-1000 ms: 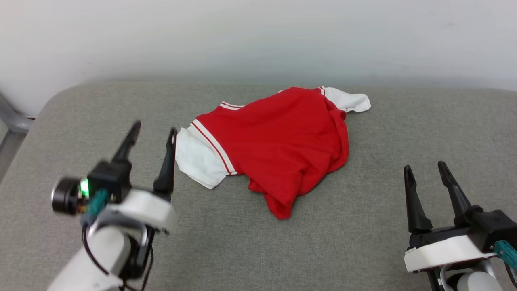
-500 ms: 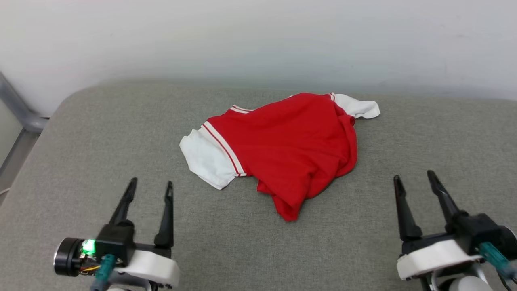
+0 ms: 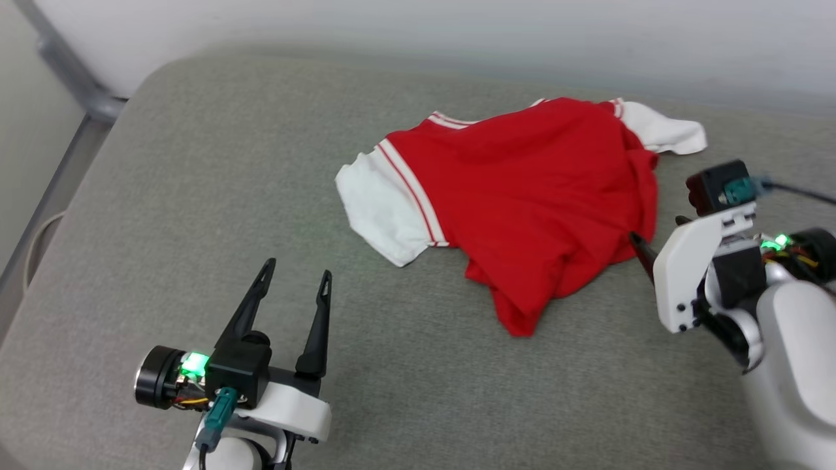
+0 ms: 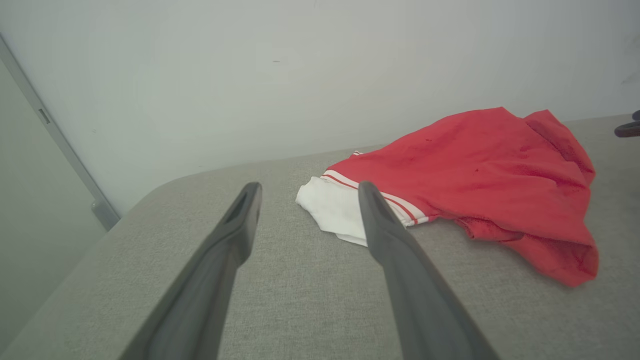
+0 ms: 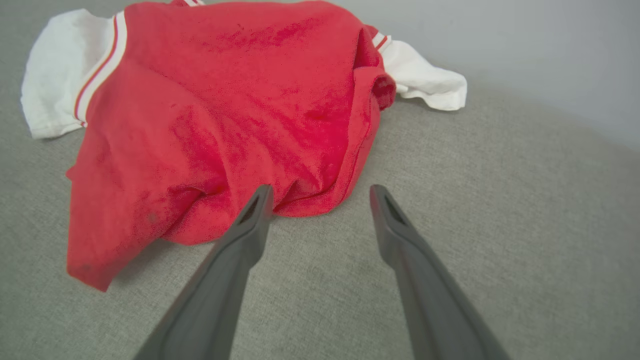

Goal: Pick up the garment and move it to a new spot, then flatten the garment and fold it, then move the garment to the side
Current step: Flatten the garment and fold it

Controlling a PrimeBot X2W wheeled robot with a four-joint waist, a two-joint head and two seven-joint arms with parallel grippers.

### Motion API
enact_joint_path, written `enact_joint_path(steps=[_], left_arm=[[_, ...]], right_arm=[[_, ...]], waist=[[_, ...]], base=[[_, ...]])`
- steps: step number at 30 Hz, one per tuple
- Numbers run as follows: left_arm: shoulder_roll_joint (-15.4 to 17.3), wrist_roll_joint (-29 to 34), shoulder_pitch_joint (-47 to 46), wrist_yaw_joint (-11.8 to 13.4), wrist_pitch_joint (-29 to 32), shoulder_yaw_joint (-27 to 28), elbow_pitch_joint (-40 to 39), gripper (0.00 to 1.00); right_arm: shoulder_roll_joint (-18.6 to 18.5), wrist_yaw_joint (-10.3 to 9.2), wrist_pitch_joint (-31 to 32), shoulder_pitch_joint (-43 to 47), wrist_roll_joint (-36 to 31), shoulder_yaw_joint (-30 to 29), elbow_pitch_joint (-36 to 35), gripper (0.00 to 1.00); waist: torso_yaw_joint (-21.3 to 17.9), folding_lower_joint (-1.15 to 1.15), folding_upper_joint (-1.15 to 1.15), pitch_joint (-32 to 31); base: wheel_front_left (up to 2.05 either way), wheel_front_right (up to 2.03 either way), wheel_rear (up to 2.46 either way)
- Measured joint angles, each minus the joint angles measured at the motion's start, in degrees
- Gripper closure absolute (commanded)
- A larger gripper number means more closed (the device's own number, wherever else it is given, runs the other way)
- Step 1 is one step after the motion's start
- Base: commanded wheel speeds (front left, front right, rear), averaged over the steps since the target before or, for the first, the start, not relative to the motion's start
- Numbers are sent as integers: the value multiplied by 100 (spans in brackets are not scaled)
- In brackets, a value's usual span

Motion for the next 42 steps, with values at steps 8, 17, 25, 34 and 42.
enact_joint_path(steps=[8, 17, 25, 34, 42], left_arm=[[-287, 193, -124, -220, 0, 135, 108, 0], [-537, 361, -218, -423, 0, 266, 99, 0], [-701, 486, -237, -549, 0, 364, 142, 0], [-694, 592, -153, -609, 0, 532, 274, 0], [-586, 636, 169, -647, 0, 675, 330, 0]], right_arm=[[-434, 1, 1590, -998, 69, 151, 969, 0], [-641, 0, 1889, -1487, -54, 16, 1758, 0], [-687, -2, 1807, -1656, 37, 322, 2143, 100], [-746, 1, 1618, -1363, 517, 482, 2426, 100], [-840, 0, 1833, -449, 1280, 626, 2258, 100]], waist=[[568, 0, 0, 323], [1002, 0, 0, 638], [1161, -1, 0, 796], [1006, -1, 0, 397], [682, -2, 0, -250]], base=[[0, 0, 0], [0, 0, 0], [0, 0, 0], [0, 0, 0], [0, 0, 0]])
